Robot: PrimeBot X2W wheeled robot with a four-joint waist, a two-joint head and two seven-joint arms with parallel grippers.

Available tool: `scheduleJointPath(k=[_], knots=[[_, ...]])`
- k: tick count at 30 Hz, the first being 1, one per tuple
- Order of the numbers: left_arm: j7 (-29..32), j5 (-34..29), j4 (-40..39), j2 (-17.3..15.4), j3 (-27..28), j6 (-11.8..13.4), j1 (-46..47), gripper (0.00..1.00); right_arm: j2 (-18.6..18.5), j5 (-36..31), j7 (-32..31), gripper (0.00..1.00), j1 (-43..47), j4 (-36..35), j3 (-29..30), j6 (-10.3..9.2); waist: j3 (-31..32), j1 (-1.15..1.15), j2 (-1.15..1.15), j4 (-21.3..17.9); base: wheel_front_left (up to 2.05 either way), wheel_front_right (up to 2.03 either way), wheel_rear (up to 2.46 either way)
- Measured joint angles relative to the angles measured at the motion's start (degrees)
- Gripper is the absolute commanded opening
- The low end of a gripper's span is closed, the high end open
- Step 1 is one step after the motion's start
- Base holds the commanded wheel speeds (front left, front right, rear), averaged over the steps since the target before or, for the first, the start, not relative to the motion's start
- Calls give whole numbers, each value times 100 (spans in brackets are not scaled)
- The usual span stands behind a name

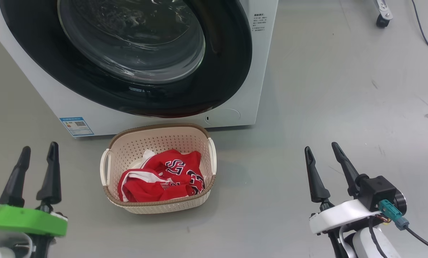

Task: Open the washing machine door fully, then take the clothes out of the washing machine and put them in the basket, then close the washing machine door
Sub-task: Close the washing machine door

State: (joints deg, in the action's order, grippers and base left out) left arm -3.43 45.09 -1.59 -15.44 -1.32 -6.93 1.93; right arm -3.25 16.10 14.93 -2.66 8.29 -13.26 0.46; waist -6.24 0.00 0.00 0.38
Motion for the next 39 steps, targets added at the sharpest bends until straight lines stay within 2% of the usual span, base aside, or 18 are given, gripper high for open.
scheduleJointPath(k=[4, 8, 13, 28, 39], knots=[[-348, -606, 57, 1, -145, 18, -144, 100, 0, -25, 0, 100, 76, -4, 47, -1, 34, 0, 0, -3, 0, 0, 0], [-556, -1105, 101, -7, -330, 225, -309, 100, 1, -69, 0, 100, 173, 1, 65, -1, 73, 0, 0, -11, 0, 0, 0], [-705, -1447, 221, 29, -531, 467, -499, 100, 2, -134, 0, 100, 298, 76, 51, 0, 138, 0, 0, -31, 0, 0, 0], [-832, -1814, 303, 348, -862, 880, -794, 100, 14, -162, 0, 100, 540, 130, 85, -1, 285, 0, 0, -62, 0, 0, 0], [-882, -1866, 336, 421, -877, 1015, -925, 100, 43, -162, 0, 100, 583, 163, 85, 0, 374, 0, 0, -71, 0, 0, 0]])
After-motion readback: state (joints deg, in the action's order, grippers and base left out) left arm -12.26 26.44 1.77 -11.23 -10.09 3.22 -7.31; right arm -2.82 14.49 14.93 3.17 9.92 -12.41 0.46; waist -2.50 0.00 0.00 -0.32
